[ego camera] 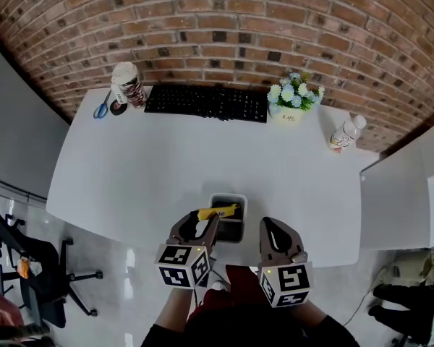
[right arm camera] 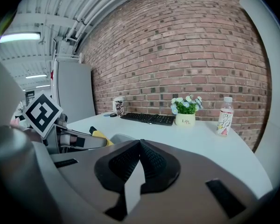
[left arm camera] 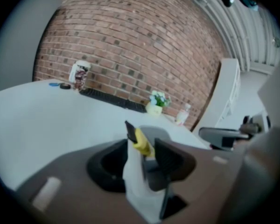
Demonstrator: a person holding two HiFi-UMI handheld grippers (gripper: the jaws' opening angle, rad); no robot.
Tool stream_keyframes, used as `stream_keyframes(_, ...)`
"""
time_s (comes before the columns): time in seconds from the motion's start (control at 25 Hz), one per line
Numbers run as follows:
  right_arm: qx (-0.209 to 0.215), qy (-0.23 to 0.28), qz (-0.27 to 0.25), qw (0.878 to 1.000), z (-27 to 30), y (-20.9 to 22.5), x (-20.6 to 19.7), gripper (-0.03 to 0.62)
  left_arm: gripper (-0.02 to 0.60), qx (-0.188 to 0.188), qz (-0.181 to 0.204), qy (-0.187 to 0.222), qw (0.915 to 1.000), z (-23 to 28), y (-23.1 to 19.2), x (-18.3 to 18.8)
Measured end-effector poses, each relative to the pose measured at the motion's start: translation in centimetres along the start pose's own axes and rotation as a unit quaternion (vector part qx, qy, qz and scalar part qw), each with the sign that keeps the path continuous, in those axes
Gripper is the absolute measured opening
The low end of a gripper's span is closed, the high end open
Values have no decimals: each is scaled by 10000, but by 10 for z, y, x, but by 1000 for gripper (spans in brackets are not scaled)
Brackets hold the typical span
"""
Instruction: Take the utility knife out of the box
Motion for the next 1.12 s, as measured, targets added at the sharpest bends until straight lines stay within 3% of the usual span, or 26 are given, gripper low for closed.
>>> stream_keyframes(0.52, 32, -118, 29, 9999, 8, 4, -5, 8, 145, 57, 205, 28, 9998, 9, 2, 3)
stream_keyframes(1.12, 45, -168, -11, 9998, 5, 5, -8, 8, 101, 50, 87, 109, 9999, 8, 6, 4)
Point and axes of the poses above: the fingertips, and each gripper's own axes: z forward along the fingers, y to its right, x out of its top, the point moved 7 cm from there along -z, backward along the fingers, and after that the axes turned 13 degrees about -z, right-handed, at the moved point
